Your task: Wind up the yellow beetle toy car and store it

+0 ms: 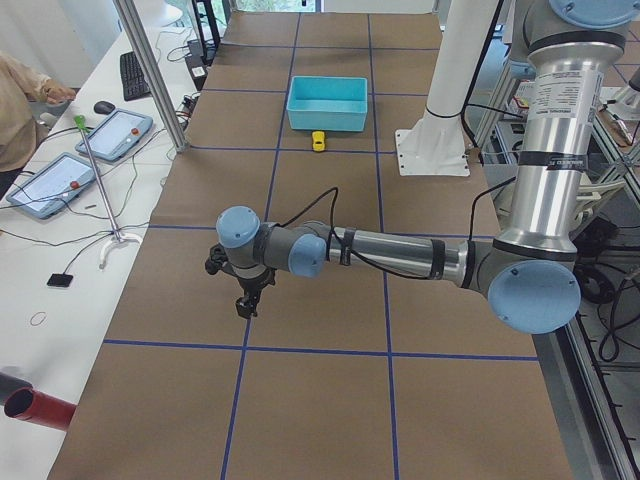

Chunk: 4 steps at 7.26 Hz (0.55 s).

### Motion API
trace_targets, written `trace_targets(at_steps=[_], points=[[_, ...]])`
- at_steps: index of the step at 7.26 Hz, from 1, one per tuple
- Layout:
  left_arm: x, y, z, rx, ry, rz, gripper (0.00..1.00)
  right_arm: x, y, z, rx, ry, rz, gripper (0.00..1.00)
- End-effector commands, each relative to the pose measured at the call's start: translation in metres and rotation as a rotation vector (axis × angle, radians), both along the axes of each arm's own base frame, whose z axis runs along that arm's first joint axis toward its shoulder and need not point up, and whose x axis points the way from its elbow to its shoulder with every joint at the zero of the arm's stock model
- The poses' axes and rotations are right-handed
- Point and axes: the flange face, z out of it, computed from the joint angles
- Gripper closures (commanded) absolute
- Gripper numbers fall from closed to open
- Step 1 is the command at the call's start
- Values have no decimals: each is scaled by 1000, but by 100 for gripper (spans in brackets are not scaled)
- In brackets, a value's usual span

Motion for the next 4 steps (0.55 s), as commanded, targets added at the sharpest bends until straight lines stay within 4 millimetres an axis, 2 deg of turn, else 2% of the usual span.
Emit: trace_targets(at_steps=[1,2,4], points=[[-77,37,32,-78,-13,-161,0,0,-3,-5,9,-1,0,0],[-90,42,34,-89,-11,-190,0,0,-4,-6,11,-1,0,0],[-90,45,41,-213,-7,-271,0,0,-4,-6,11,-3,0,0]])
